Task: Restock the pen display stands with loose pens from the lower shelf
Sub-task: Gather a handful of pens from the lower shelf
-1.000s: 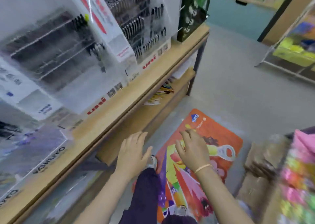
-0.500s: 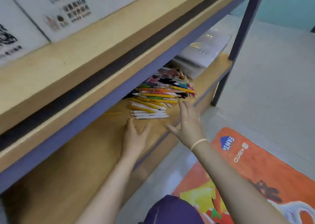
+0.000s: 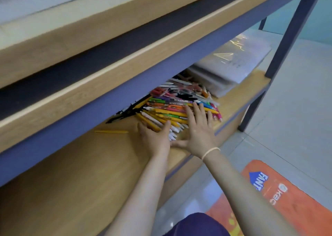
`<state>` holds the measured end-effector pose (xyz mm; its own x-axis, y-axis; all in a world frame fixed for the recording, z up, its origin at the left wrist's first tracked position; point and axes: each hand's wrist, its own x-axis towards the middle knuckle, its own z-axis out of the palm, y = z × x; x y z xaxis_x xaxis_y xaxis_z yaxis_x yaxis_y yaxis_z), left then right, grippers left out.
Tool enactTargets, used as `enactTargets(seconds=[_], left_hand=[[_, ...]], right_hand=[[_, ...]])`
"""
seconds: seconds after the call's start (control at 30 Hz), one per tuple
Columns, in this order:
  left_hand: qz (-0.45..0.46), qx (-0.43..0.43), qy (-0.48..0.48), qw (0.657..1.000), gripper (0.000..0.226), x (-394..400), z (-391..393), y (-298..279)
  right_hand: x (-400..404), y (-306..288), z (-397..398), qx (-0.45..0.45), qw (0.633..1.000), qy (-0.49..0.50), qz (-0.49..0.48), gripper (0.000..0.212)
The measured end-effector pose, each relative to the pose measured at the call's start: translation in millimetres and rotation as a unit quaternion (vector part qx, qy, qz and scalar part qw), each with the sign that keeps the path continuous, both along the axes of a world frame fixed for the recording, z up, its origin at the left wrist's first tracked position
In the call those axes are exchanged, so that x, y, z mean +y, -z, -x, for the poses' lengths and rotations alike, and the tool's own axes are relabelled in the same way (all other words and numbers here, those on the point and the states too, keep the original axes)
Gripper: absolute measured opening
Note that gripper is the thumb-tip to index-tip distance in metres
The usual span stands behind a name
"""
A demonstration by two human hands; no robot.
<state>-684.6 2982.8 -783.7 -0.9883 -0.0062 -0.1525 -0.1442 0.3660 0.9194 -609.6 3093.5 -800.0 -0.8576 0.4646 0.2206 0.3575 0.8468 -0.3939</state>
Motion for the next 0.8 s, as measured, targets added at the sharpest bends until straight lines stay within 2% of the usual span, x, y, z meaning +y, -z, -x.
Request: enactTargets(seconds=[0.17,0.33,0.53,0.67,0.8], left_hand=[[-0.009,-0.01,-0.025,1.0,0.112,17.9,9.5,-2.4],[-0.046,-0.032,-0.03,0.998,0.137,25.5,18.3,-1.4],[-0.058,-0.074,-0.022,0.995,0.123,44.5,25.7,-5.9],[-0.099,-0.099,-0.001,0.99,0.103,45.1,28.9,-8.7],[-0.161,-0.111,0.013,0.981,0.094,37.2,29.3,-9.2]], right_hand=[[5.2,-1.9,-1.8,0.019,0.999,-0.015,0.021,0.139],[22.1,-3.1,-0.3,0.014,1.0,0.006,-0.002,0.142],[28.3,1.2,4.7,0.011,1.0,0.003,0.006,0.142],[30.1,3.5,5.9,0.022,1.0,0.002,0.007,0.142],[30.5,3.2,5.7,0.022,1.0,0.0,0.004,0.144]])
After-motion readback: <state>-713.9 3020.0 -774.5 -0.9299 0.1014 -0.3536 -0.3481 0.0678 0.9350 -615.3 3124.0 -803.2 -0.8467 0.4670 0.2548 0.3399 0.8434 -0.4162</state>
